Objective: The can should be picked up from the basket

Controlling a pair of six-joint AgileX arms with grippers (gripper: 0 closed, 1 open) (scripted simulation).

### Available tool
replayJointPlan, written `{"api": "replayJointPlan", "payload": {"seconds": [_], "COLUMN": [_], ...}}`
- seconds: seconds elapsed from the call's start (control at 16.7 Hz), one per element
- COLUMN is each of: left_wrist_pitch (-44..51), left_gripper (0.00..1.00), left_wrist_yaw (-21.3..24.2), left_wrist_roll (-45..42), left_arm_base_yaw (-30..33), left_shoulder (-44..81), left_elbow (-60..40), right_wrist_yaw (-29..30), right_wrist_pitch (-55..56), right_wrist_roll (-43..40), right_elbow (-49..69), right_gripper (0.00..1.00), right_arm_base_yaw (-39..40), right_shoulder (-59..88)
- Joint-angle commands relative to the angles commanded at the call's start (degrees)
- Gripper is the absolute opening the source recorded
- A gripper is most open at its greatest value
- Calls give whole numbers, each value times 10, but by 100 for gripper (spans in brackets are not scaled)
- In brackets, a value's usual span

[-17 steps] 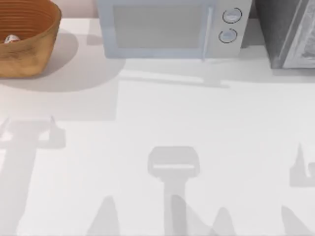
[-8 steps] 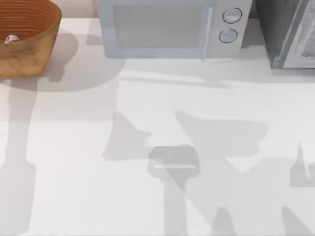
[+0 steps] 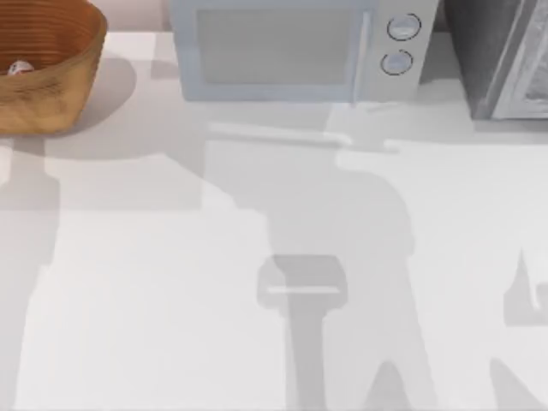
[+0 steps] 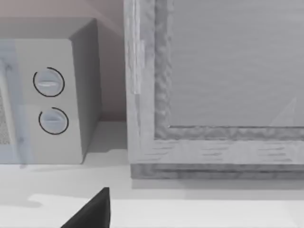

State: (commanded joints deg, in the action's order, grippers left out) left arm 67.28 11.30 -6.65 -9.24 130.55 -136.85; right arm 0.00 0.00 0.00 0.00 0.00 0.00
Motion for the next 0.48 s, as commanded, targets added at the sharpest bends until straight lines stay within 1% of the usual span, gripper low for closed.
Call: {"api": "replayJointPlan", "payload": {"seconds": [0.24, 0.36, 0.48], "left_wrist_pitch": [82, 111, 129], "left_gripper": [100, 100, 100], "left_wrist_yaw": [18, 25, 29], "left_wrist_roll": [-8, -11, -12], "left_arm_base_yaw": [-5, -7, -7], "left_shoulder": [168, 231, 272], "left_elbow": [-171, -232, -272], "right_wrist_yaw": [0, 0, 0], "right_wrist_pitch": [0, 0, 0], "right_wrist_roll": [0, 0, 0], "right_elbow": [0, 0, 0], "right_gripper": [100, 100, 100], "right_arm_base_yaw": [0, 0, 0], "right_shoulder": [0, 0, 0]}}
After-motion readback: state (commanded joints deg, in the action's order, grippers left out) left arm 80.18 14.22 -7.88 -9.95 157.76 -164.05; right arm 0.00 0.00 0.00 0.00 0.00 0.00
